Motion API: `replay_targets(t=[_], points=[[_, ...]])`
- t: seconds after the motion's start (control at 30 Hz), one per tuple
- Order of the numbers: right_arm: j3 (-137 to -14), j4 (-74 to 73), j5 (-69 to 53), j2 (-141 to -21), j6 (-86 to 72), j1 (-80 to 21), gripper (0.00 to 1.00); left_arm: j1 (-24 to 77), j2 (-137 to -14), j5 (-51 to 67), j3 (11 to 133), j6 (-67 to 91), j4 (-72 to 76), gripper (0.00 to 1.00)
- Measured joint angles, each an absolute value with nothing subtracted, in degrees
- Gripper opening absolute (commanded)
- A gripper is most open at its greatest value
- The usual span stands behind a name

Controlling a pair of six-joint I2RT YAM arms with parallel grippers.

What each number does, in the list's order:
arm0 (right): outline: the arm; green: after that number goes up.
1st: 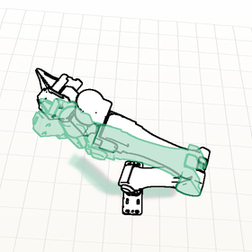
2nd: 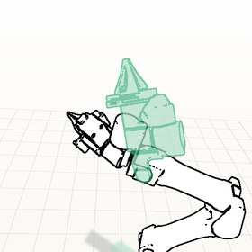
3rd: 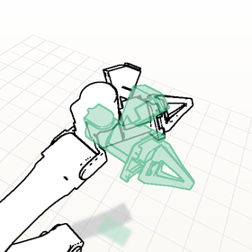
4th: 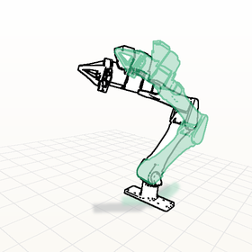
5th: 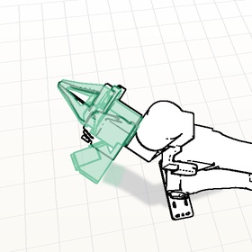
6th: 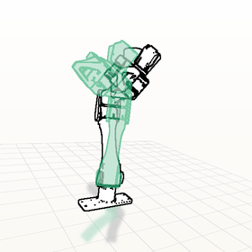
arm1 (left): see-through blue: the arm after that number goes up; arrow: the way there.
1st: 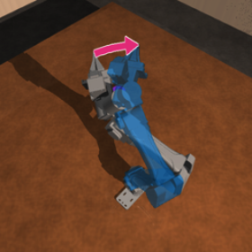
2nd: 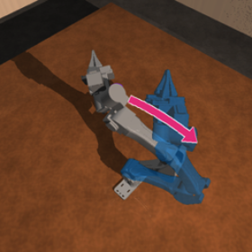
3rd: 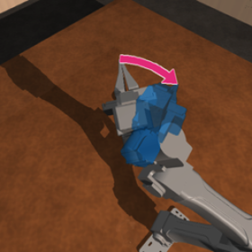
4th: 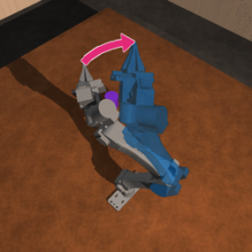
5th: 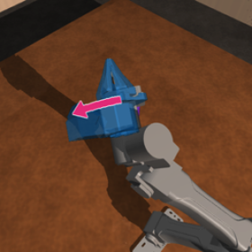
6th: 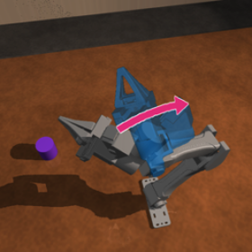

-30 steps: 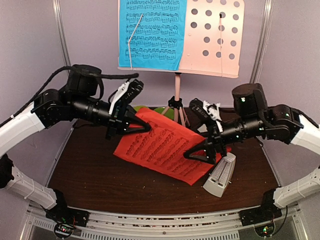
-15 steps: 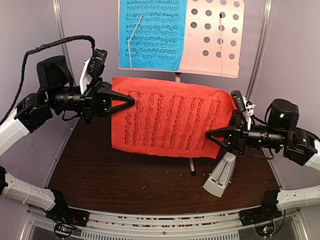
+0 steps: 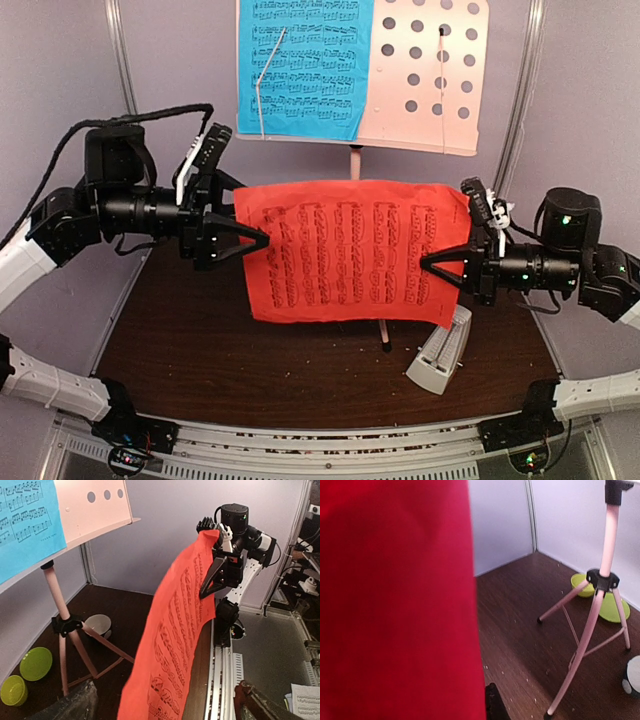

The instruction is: Set up the instrument practice props

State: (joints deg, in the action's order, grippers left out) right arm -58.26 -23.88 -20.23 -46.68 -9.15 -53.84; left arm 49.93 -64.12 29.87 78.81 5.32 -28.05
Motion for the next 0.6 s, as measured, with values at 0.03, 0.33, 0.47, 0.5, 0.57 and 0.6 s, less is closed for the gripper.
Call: replay_targets(t=[0.03, 0.33, 0.47, 0.5, 0.57, 0.6], points=[[-58.9, -26.5, -20.0, -47.4, -8.2, -53.8, 0.00, 50.1, -64.9, 28.3, 81.6, 3.3, -31.8, 0.98], [-64.8, -44.4, -19.4, -53.1, -1.6, -54.1, 0.00, 56.2, -77.3, 19.1, 101.3, -11.2, -54.7, 0.98], [-68.7, -49.2, -19.0, -53.5, -0.4, -55.4, 0.00, 59.0, -84.6, 19.3, 105.2, -14.1, -57.1, 0.93], [-69.8, -50.2, -19.0, -53.7, -0.3, -56.0, 0.00, 59.9, -86.3, 19.4, 105.9, -14.6, -57.1, 0.91], [-71.6, -52.2, -19.0, -54.1, -0.4, -57.1, 0.00, 61.6, -89.2, 19.0, 107.1, -15.1, -57.1, 0.89], [-72.3, -53.3, -19.0, -54.3, -0.4, -57.8, 0.00, 62.5, -90.5, 18.6, 107.8, -15.4, -57.2, 0.89]])
